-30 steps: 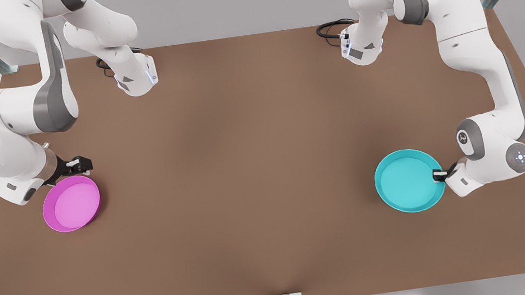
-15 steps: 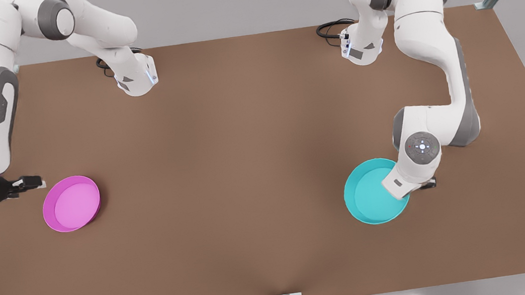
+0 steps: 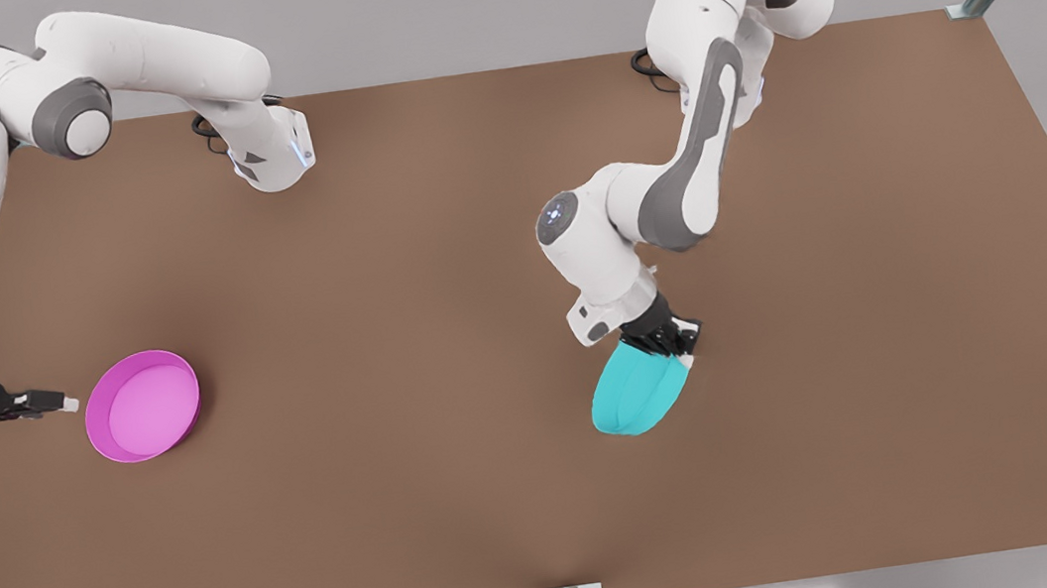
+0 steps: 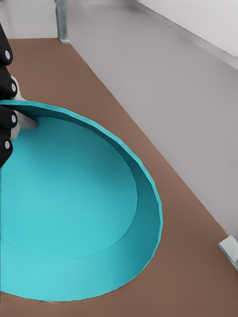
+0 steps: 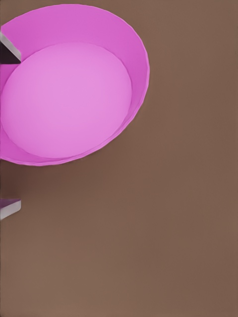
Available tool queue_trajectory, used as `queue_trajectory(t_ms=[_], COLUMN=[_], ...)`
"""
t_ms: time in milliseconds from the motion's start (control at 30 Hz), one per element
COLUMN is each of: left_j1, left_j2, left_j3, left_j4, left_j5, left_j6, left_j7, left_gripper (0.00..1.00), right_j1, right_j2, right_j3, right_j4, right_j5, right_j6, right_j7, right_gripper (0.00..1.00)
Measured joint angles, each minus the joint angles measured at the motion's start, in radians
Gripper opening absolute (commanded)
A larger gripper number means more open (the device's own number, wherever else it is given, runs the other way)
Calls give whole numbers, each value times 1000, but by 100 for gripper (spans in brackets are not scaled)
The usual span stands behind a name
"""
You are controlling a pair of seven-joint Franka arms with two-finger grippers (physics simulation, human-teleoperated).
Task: Flip the blue plate over with the left arm, and stack the pink plate on top of the blue plate with the right arm
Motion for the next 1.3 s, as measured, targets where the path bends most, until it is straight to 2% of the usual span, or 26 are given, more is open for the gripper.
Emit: queue_trajectory(t_ms=[200,400,633,933,967,1000,1133,1167,1300], left_j1=[-117,-245,-354,-423,-427,-429,-444,-452,-501], left_j2=[45,45,81,224,231,232,261,268,276], left_j3=[1,4,3,1,1,0,-1,-1,-2], left_j4=[-38,-129,-237,-245,-245,-245,-251,-251,-244], left_j5=[252,442,650,765,765,759,734,727,652], left_j6=[2,-101,-200,-274,-281,-283,-300,-301,-303], left_j7=[-193,-445,-516,-659,-663,-662,-690,-691,-692], left_gripper=[21,21,21,21,51,100,100,100,100], right_j1=[-11,-61,-76,-65,-64,-64,-53,-53,-56], right_j2=[28,42,67,66,66,66,64,63,63], right_j3=[9,12,12,12,12,12,14,14,14], right_j4=[-50,-98,-106,-138,-138,-138,-140,-140,-138], right_j5=[35,98,121,141,140,140,140,140,140], right_j6=[36,40,39,36,36,38,37,36,26], right_j7=[1,52,55,56,56,56,56,55,55], right_gripper=[100,100,100,100,100,100,100,91,90])
